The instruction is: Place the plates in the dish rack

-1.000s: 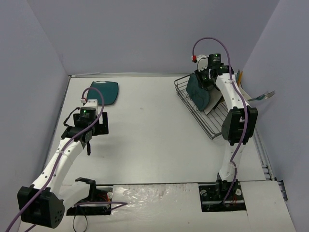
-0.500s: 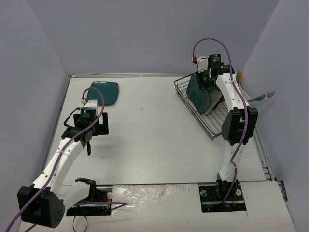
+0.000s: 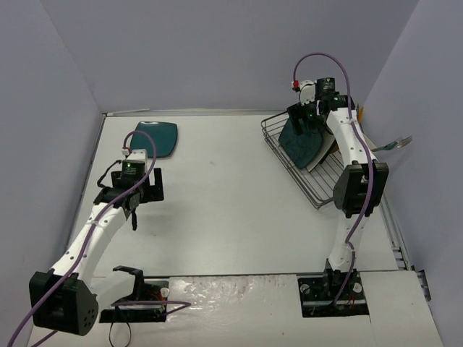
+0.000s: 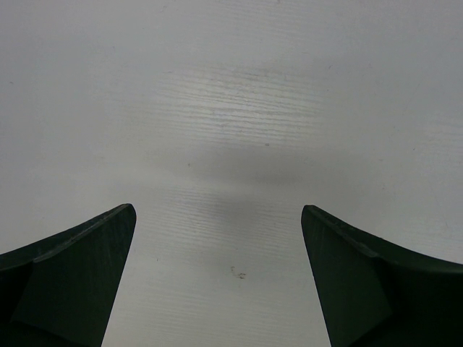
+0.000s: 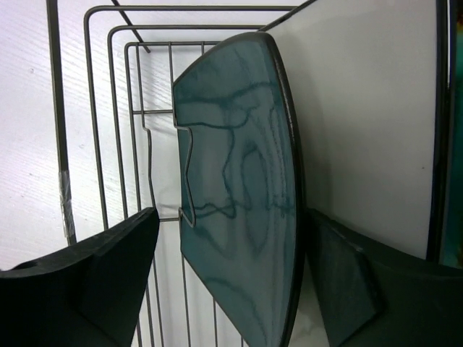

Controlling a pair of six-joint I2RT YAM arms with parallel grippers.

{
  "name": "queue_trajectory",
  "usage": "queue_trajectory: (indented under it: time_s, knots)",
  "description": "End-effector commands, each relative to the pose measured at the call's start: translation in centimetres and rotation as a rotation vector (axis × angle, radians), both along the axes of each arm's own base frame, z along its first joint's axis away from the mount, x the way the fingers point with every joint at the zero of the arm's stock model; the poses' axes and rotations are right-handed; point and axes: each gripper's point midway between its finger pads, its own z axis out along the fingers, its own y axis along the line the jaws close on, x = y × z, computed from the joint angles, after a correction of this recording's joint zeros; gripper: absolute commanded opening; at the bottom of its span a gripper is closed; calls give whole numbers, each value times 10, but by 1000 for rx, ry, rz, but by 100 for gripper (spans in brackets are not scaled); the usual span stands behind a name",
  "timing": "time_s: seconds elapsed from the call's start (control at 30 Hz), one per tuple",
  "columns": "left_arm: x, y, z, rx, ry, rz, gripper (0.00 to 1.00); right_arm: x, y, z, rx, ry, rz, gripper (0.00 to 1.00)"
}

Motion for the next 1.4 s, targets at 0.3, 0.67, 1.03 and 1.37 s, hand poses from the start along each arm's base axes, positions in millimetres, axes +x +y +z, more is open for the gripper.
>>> queue_trajectory:
  time_s: [0.3, 0.67, 1.03, 1.37]
  knots:
    - [93, -4, 34, -452, -243, 315, 97, -44, 14, 169, 195, -396, -110, 100]
    - [187, 39, 38, -821, -533, 467, 97, -124, 76, 196, 781, -577, -39, 100]
    - [237, 78, -17, -861, -564, 472, 97, -163, 113, 165, 948, -465, 87, 100]
    - [253, 94, -72, -876, -451, 529, 89, -160, 118, 151, 954, -415, 90, 100]
